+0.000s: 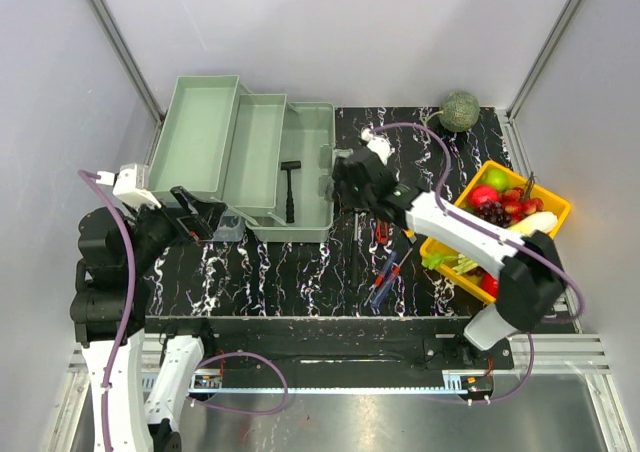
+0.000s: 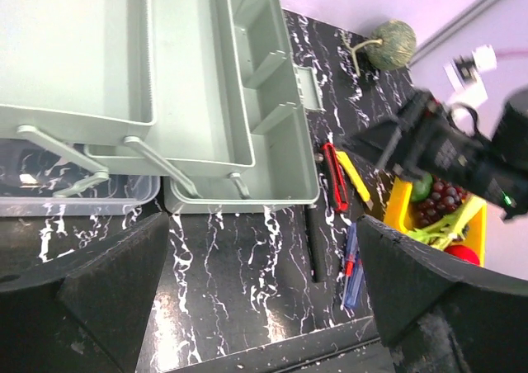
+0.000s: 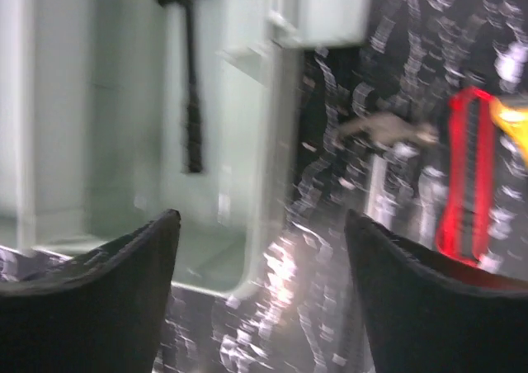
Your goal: Pack the tool kit
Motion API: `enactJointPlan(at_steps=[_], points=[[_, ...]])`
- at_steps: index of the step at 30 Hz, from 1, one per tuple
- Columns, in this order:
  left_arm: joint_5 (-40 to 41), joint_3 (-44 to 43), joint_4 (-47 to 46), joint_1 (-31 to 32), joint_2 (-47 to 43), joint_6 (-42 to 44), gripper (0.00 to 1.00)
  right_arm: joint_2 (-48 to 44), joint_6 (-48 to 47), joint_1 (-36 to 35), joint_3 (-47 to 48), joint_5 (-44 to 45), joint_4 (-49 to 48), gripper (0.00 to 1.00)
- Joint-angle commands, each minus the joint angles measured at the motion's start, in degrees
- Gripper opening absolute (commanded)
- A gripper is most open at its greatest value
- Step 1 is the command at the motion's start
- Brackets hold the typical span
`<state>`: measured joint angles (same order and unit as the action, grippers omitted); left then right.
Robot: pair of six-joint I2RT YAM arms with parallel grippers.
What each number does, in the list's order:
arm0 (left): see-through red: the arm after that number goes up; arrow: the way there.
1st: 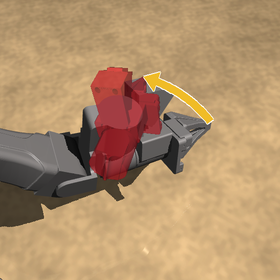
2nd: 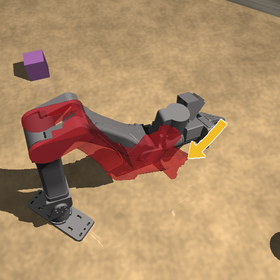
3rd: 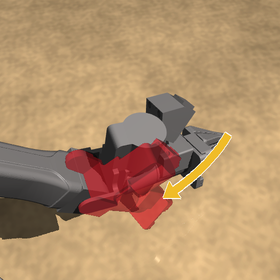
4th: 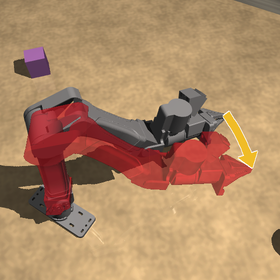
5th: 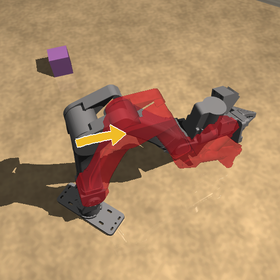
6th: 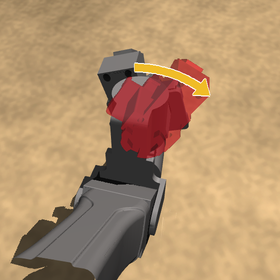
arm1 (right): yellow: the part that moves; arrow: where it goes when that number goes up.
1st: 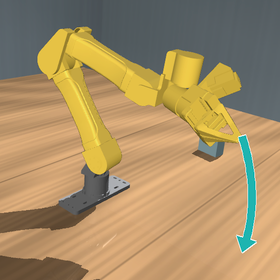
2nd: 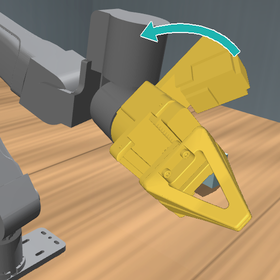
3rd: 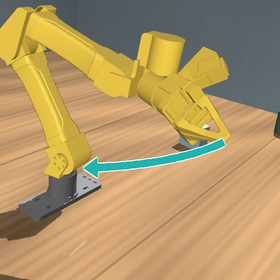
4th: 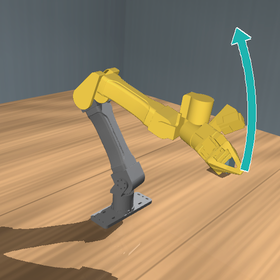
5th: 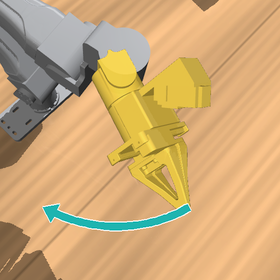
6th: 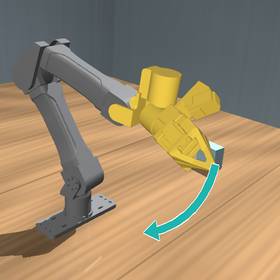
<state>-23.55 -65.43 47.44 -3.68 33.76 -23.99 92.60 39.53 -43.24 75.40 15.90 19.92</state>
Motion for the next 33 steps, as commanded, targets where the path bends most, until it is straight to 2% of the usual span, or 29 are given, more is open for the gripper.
enactJointPlan(at_steps=[1, 4, 8, 9, 13, 16, 23, 28, 33], points=[[7.2, -1.7, 0.5, 0.2, -1.0, 0.2, 0.99, -9.5, -0.9, -0.4, -11.8, 7.5, 3.8, 0.99], [8.9, -2.3, 1.1, 0.2, -1.1, 0.3, 0.99, -13.3, -2.4, -0.4, -18.9, 4.7, 2.9, 0.99], [10.5, -2.4, 1.3, 0.2, -1.4, 0.5, 0.99, -12.2, -2.4, -0.4, -22.4, 1.1, 3.0, 0.98], [10.6, -2.4, 1.4, 0.2, -1.3, 0.6, 0.99, -11.3, -1.8, -0.4, -22.8, 0.0, 2.9, 0.95], [10.8, -2.0, 1.5, 0.2, -1.7, 0.8, 0.99, -9.0, 2.1, -0.5, -24.9, -1.3, 1.1, 0.67], [10.6, -1.5, 1.5, 0.1, -1.9, 0.8, 0.99, -6.9, 4.5, -1.2, -26.3, -2.0, -1.8, 0.56], [9.0, -0.9, 0.9, 0.2, -1.6, 0.0, 0.99, -0.6, 6.3, -5.8, -23.3, 0.8, -2.5, 0.54], [8.3, -0.8, 0.8, 0.2, -1.3, -0.3, 0.99, 4.2, 10.0, -8.6, -18.5, 8.2, 6.6, 0.49], [7.4, -1.1, 0.7, 0.2, -1.2, -0.3, 0.99, 7.2, 11.6, -9.8, -18.3, 8.4, 7.4, 0.44]])
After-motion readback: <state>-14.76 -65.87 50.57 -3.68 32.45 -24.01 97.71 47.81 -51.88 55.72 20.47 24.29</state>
